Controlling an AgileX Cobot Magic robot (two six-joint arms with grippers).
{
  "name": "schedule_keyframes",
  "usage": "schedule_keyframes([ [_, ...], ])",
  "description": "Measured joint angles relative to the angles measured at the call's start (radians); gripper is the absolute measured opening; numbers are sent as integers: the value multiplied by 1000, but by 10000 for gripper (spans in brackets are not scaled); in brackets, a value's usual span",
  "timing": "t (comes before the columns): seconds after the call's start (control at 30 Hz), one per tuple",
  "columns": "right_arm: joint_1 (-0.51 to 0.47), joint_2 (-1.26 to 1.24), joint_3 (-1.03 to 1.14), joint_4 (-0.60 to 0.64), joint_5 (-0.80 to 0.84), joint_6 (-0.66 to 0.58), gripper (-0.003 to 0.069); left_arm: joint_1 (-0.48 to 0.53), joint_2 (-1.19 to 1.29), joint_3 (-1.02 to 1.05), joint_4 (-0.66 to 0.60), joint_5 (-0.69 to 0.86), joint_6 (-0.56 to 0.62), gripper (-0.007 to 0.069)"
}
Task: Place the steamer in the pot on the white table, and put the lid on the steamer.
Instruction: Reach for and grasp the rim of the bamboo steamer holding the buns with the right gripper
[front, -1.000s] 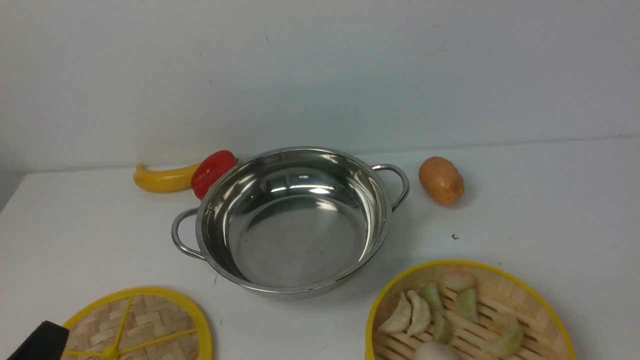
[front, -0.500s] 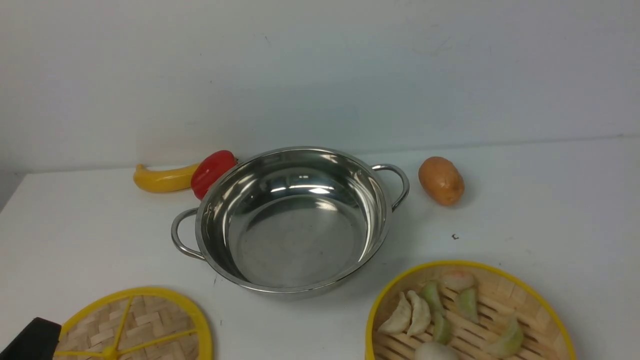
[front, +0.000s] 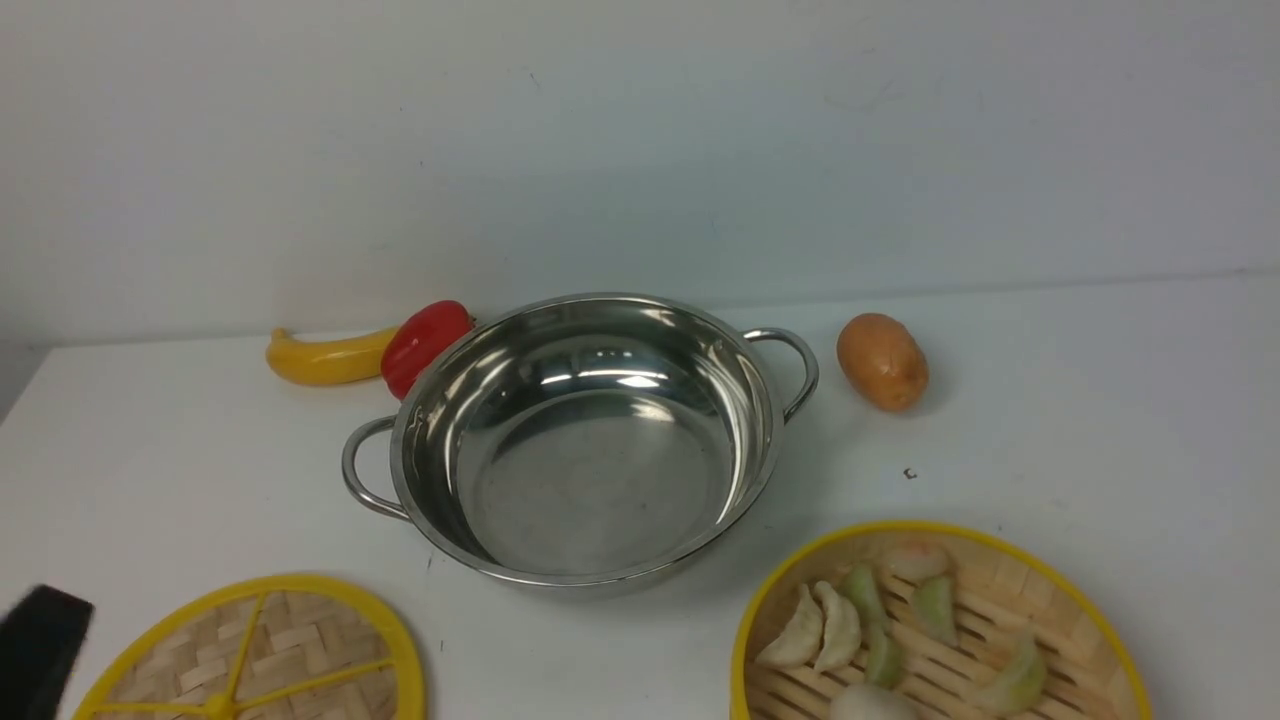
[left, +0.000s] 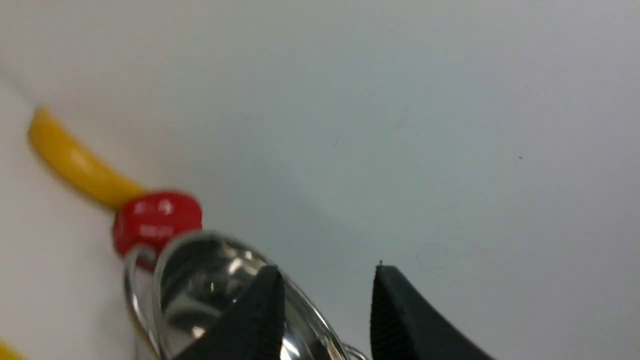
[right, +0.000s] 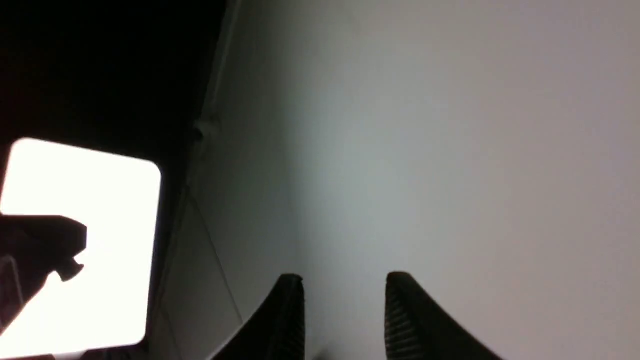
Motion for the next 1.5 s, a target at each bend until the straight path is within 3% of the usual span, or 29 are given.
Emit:
schedule_keyframes([
  [0.07, 0, 33, -89, -191, 119, 127, 243, 0, 19, -95, 82, -12, 111, 241],
  [0.17, 0, 130, -212, -584, 249, 418, 243, 0, 94, -196, 156, -59, 188, 241],
  [0.27, -1, 313, -331, -991, 233, 741, 243, 0, 246, -270, 227, -90, 209, 241],
  [0.37, -1, 505, -385, -1116, 131, 833, 243, 2, 391, -274, 265, -75, 209, 241],
  [0.53, -1, 826, -464, -1164, -47, 818, 243, 51, 668, -274, 357, 74, 190, 241],
  [0.63, -1, 994, -531, -1170, -115, 720, 243, 116, 836, -300, 444, 226, 159, 241],
  [0.8, -1, 1195, -667, -1167, -88, 374, 243, 176, 1007, -427, 550, 537, 149, 241],
  [0.93, -1, 1283, -735, -1167, 48, 162, 243, 183, 1065, -554, 729, 636, 107, 241],
  [1.07, -1, 1321, -737, -1171, 227, 117, 243, 183, 1069, -651, 977, 695, -52, 241],
  [1.1, -1, 1330, -732, -1172, 328, 96, 243, 183, 1069, -687, 1109, 724, -142, 241],
  [1.27, -1, 1345, -688, -1164, 650, 57, 243, 183, 1070, -724, 1401, 798, -371, 241],
  [1.37, -1, 1344, -638, -1099, 756, 62, 243, 183, 1070, -724, 1436, 821, -414, 241],
  [1.5, -1, 1343, -533, -861, 806, -27, 243, 183, 1070, -725, 1433, 850, -434, 241],
])
